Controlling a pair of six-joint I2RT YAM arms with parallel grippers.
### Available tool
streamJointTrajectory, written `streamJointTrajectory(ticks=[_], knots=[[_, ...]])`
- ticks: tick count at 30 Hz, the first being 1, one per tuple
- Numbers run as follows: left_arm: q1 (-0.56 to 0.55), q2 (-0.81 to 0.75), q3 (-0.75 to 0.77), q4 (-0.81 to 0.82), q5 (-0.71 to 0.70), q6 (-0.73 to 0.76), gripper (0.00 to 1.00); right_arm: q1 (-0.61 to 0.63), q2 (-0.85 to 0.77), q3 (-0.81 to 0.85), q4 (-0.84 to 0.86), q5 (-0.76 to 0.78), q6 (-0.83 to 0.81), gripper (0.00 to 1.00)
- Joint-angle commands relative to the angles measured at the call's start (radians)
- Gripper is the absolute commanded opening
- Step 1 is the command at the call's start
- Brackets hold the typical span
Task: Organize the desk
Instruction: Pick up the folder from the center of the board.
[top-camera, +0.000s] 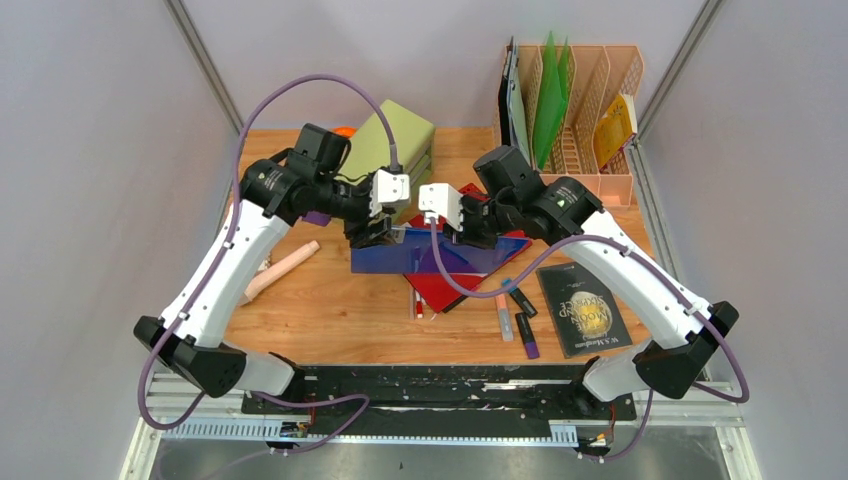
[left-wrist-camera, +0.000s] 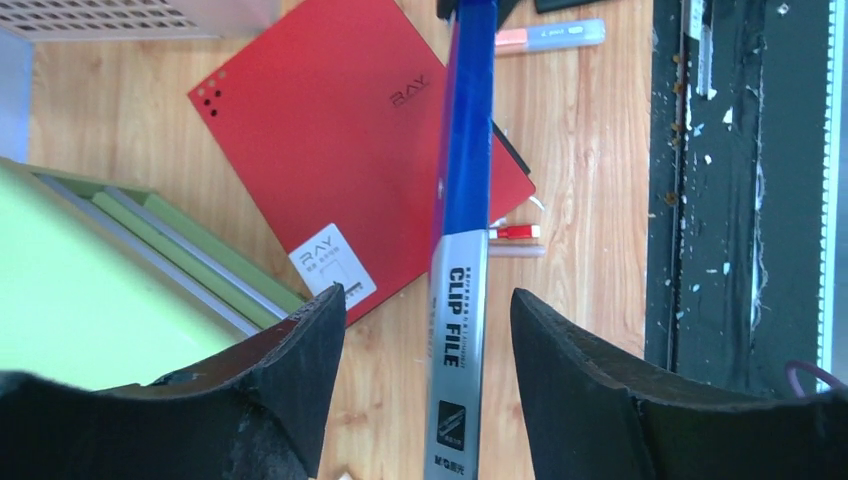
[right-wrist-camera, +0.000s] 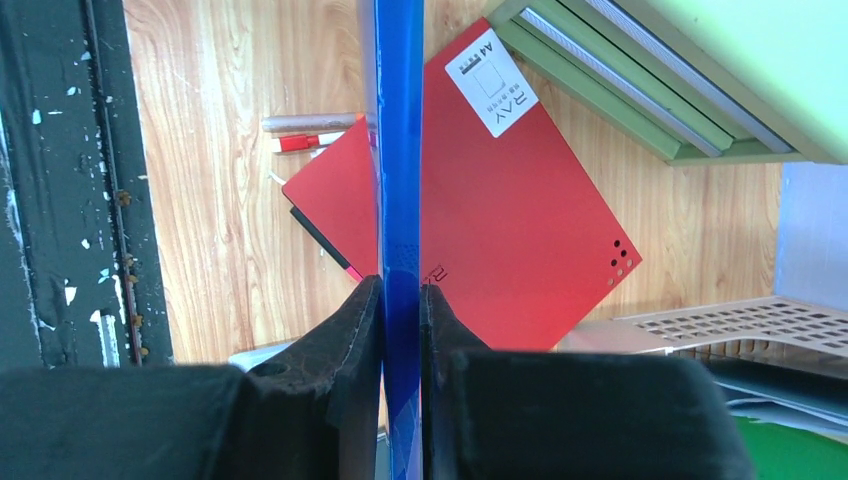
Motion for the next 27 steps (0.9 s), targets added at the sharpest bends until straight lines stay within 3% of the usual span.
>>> streamJointTrajectory(ticks=[1,6,10,12,14,15,17,21,23,27], knots=[[-0.007,-0.011,-0.027,-0.014,0.021,0.019,0.66,0.001,-0.025,0.016,0.101,0.013,0.007,0.00],[-0.008,-0.015,-0.061,-0.001,0.036,0.012,0.46,0.001,-0.031,0.011,0.119,0.020,0.038,0.00],[-0.008,-0.014,-0.076,-0.003,0.042,0.009,0.22,0.000,-0.033,0.010,0.138,0.036,0.070,0.00],[-0.008,-0.016,-0.078,0.001,0.039,-0.001,0.05,-0.003,-0.030,0.009,0.158,0.057,0.098,0.00],[-0.008,-0.018,-0.078,0.025,0.022,-0.032,0.00,-0.006,-0.022,0.010,0.179,0.090,0.129,0.03],[-0.008,-0.025,-0.078,0.039,0.013,-0.066,0.00,-0.007,-0.019,0.014,0.190,0.110,0.151,0.12],[-0.007,-0.042,-0.078,0.103,-0.034,-0.128,0.00,-0.017,-0.016,0.027,0.219,0.146,0.184,0.39],[-0.008,-0.079,-0.064,0.222,-0.153,-0.210,0.00,-0.067,-0.014,0.106,0.263,0.183,0.276,0.78],[-0.008,-0.091,-0.048,0.281,-0.209,-0.243,0.00,-0.112,-0.010,0.160,0.278,0.183,0.338,0.86],[-0.008,-0.098,-0.015,0.354,-0.297,-0.311,0.00,-0.240,0.000,0.266,0.306,0.139,0.510,0.89]])
